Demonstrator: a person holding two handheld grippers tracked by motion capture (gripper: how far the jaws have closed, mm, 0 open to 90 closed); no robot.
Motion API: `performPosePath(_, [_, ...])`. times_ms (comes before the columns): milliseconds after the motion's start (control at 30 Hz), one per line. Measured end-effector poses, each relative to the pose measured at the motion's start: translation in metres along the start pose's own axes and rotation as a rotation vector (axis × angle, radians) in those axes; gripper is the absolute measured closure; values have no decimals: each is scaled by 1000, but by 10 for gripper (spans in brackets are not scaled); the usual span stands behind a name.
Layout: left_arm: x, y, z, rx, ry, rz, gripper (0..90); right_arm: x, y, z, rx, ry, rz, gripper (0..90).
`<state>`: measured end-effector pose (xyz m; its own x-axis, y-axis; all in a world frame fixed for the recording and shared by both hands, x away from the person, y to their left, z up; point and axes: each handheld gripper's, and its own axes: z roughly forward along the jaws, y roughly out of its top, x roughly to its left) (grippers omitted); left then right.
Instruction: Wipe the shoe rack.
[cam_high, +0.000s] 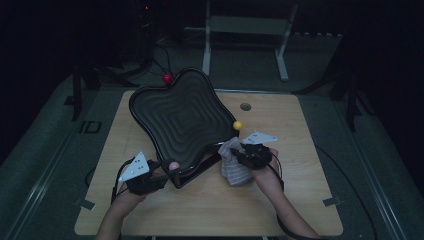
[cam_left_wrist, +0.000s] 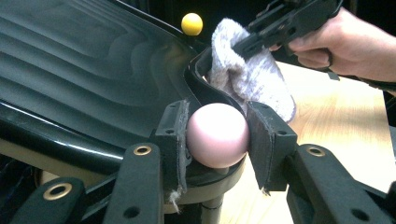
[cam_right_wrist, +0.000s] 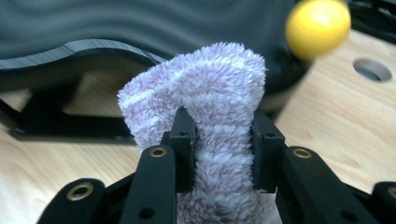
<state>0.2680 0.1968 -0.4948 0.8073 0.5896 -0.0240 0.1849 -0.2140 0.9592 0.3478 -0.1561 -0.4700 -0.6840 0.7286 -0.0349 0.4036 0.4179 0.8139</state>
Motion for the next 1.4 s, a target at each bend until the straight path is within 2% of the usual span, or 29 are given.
performPosePath(133, [-1,1,1,4,3,0,602,2,0,5,5,-20,-14,679])
performPosePath(167, [-1,1,1,3,3,-1,602,-3,-6,12,26,-14,15,679])
performPosePath(233, [0,0,1,-2,-1,-2,602,-3,-8,15,49,-13,18,679])
performPosePath(367, [0,0,1,2,-2,-1,602,6,1,6,10,5,-1,679])
performPosePath(467, [0,0,0,2,-3,-1,602,13,6,5,-5,-5,-31,679])
performPosePath(567, [1,1,1,4,-7,-2,602,13,1,15,16,-7,-19,680])
performPosePath(633, [1,1,1,5,-8,-2,602,15,0,18,42,-1,-29,680])
performPosePath(700, [1,1,1,6,-9,-1,602,17,1,16,39,11,-27,680])
performPosePath(800, [1,0,0,3,-14,-3,602,26,13,7,-11,53,-47,680])
performPosePath(867, [1,1,0,5,-14,-2,602,28,15,10,-20,79,-31,680])
performPosePath(1000, [1,1,0,5,-13,0,602,33,9,30,26,96,-38,684])
performPosePath(1067, [1,1,0,6,-14,-1,602,38,6,35,51,101,-53,684])
performPosePath(1167, [2,1,0,5,-14,-1,602,43,11,28,24,114,-74,684])
performPosePath(1267, [1,1,0,3,-15,-1,602,44,20,19,-24,137,-60,684])
performPosePath(1333, [1,1,0,5,-14,-2,602,44,20,19,-23,151,-61,683])
performPosePath(1400, [1,1,0,6,-13,-3,602,52,16,31,13,168,-78,687])
